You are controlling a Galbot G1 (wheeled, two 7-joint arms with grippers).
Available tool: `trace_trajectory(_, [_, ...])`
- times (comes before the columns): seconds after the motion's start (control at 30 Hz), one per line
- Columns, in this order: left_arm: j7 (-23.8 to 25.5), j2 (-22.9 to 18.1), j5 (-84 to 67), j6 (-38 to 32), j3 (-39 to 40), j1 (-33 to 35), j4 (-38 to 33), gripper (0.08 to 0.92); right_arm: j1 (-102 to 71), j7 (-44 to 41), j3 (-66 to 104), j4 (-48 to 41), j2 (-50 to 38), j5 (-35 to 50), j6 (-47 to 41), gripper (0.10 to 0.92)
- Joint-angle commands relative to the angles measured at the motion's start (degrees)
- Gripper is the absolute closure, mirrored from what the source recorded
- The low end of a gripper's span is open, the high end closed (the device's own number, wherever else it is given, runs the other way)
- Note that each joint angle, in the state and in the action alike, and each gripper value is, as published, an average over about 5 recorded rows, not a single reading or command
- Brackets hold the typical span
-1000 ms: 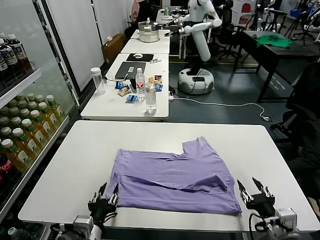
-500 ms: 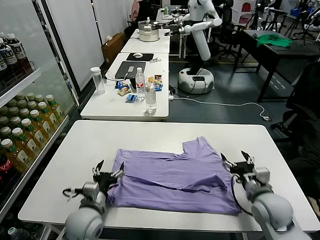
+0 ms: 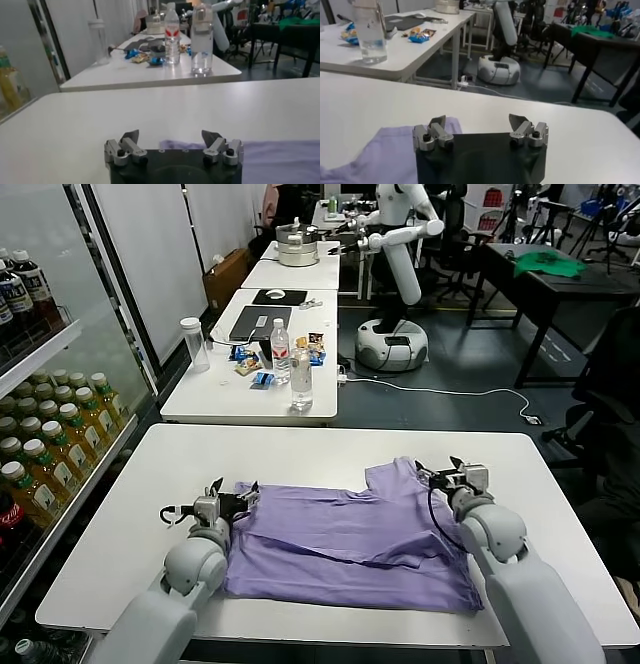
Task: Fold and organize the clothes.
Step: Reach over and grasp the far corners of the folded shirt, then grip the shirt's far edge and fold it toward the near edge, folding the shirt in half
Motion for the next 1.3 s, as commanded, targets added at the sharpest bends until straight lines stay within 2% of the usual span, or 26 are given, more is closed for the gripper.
trace_trajectory(0.03, [0.40, 0.62, -4.56, 2.00, 3.22, -5.13, 5.31, 0.177, 5.96, 0.00, -3.53, -7.73, 1.30, 1.28, -0.35, 0.203])
trace_trajectory(0.27, [0.31, 1.13, -6.50, 3.63, 3.31, -3.34, 4.24, 0.177, 6.18, -0.60, -4.26, -10.20, 2.22, 5.46, -0.40, 0.215])
trace_trajectory(0.37, [0.28, 1.41, -7.15, 3.70, 3.20, -2.43, 2.99, 0.198, 6.30, -1.16, -4.61, -10.67, 2.04, 6.53, -0.44, 0.285])
trace_trajectory(0.8, [0.49, 0.83, -6.53, 1.50, 2.77, 0.29, 1.70, 0.571, 4.97, -2.18, -4.35, -9.54, 1.18, 9.43, -0.42, 0.665])
trace_trajectory(1.07, [0.77, 1.46, -6.54, -2.48, 1.97, 1.83, -1.93, 0.805, 2.57, -2.91, -3.38, -2.93, 0.01, 8.16, -0.23, 0.883])
trace_trajectory(1.2, [0.63, 3.35, -8.32, -3.55, 0.42, 4.42, -7.53, 0.888, 0.47, -3.42, -2.19, 3.49, -1.64, 7.00, 0.24, 0.910])
trace_trajectory(1.3, [0.59, 4.93, -9.15, -3.81, -0.44, 6.81, -12.71, 0.901, -1.76, -3.67, -0.54, 8.90, -3.51, 6.66, 0.47, 0.910])
